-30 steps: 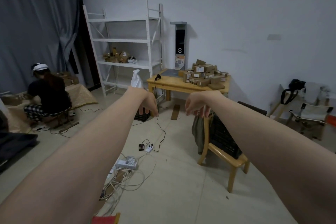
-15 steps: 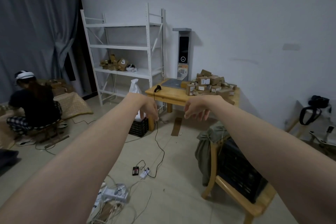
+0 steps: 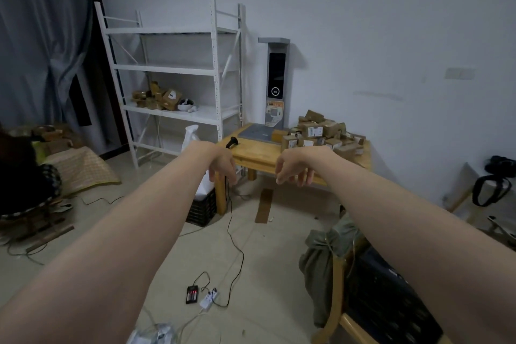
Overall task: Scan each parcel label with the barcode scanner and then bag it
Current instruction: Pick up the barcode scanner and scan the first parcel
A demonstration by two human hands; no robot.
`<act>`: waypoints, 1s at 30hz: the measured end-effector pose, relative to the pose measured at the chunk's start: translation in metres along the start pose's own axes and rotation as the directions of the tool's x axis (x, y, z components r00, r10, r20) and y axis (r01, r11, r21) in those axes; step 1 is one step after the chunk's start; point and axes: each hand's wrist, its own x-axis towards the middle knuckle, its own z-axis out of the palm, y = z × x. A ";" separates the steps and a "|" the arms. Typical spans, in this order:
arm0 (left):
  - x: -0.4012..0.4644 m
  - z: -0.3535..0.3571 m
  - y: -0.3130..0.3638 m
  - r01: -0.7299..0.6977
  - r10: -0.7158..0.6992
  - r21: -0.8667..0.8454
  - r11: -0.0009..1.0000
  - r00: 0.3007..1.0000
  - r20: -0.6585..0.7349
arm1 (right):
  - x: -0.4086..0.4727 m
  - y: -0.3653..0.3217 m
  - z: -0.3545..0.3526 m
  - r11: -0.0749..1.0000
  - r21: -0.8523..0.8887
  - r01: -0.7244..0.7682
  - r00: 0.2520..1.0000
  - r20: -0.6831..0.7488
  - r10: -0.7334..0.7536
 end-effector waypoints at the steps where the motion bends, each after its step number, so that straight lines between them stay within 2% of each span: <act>1: 0.018 -0.012 -0.006 -0.007 0.007 -0.001 1.000 1.000 -0.004 | 0.017 0.002 -0.009 1.000 -0.011 -0.006 1.000 -0.009 0.006; 9: 0.149 -0.108 -0.038 -0.073 0.073 0.006 0.997 0.996 -0.057 | 0.148 0.020 -0.084 0.997 0.031 -0.076 0.990 -0.114 0.079; 13: 0.219 -0.122 -0.034 -0.137 0.137 0.023 0.990 0.991 0.016 | 0.203 0.035 -0.098 0.992 0.037 -0.117 0.991 -0.059 0.119; 20: 0.337 -0.148 -0.038 -0.159 0.157 0.026 0.987 0.984 0.079 | 0.309 0.066 -0.124 0.987 0.055 -0.152 0.988 -0.019 0.153; 30: 0.532 -0.221 -0.029 -0.151 0.145 0.052 0.987 0.985 0.097 | 0.479 0.141 -0.191 0.982 0.081 -0.171 0.985 -0.023 0.173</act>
